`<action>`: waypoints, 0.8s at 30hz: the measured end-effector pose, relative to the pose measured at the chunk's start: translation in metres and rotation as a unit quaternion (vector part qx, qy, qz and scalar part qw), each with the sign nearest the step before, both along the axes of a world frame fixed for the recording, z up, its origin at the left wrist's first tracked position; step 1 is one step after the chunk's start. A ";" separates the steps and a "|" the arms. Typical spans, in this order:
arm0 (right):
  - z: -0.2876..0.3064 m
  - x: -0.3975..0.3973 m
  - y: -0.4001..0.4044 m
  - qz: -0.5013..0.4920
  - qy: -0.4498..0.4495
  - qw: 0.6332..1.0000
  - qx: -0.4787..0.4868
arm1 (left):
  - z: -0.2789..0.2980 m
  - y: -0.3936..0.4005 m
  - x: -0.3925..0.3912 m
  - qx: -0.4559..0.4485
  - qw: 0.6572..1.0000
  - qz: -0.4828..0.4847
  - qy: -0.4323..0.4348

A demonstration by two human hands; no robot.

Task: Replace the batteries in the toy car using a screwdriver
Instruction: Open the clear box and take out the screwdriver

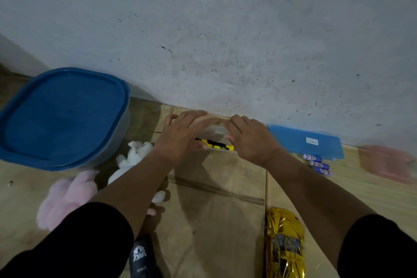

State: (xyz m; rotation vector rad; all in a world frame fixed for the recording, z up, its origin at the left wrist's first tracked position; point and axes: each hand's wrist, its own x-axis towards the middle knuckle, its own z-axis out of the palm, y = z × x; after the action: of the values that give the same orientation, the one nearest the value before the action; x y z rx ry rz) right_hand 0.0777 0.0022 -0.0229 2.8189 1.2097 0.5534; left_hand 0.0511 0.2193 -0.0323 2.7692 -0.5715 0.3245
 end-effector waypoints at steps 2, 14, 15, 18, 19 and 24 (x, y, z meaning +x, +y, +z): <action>0.004 0.002 0.001 -0.004 0.011 1.000 0.014 | 0.005 -0.001 0.001 0.028 1.000 0.008 0.000; 0.006 -0.026 0.010 -0.036 0.057 0.997 0.031 | 0.018 -0.009 0.013 0.160 0.985 0.026 0.068; 0.001 -0.031 0.013 -0.038 0.113 0.993 0.026 | 0.019 -0.010 0.013 0.167 0.983 0.026 0.077; -0.010 -0.034 0.018 -0.079 0.213 0.974 0.001 | 0.022 -0.011 0.012 0.189 0.977 0.026 0.095; -0.011 -0.034 0.019 -0.085 0.230 0.969 -0.008 | 0.023 -0.011 0.012 0.190 0.977 0.026 0.097; -0.012 -0.030 0.022 -0.104 0.267 0.958 0.002 | 0.022 -0.010 0.012 0.185 0.979 0.021 0.084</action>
State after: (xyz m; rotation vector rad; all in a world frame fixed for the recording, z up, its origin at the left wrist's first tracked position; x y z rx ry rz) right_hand 0.0481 0.0241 -0.0353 3.1495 0.9262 -0.2368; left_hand 0.0631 0.2092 -0.0104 3.1268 -0.5826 -0.0122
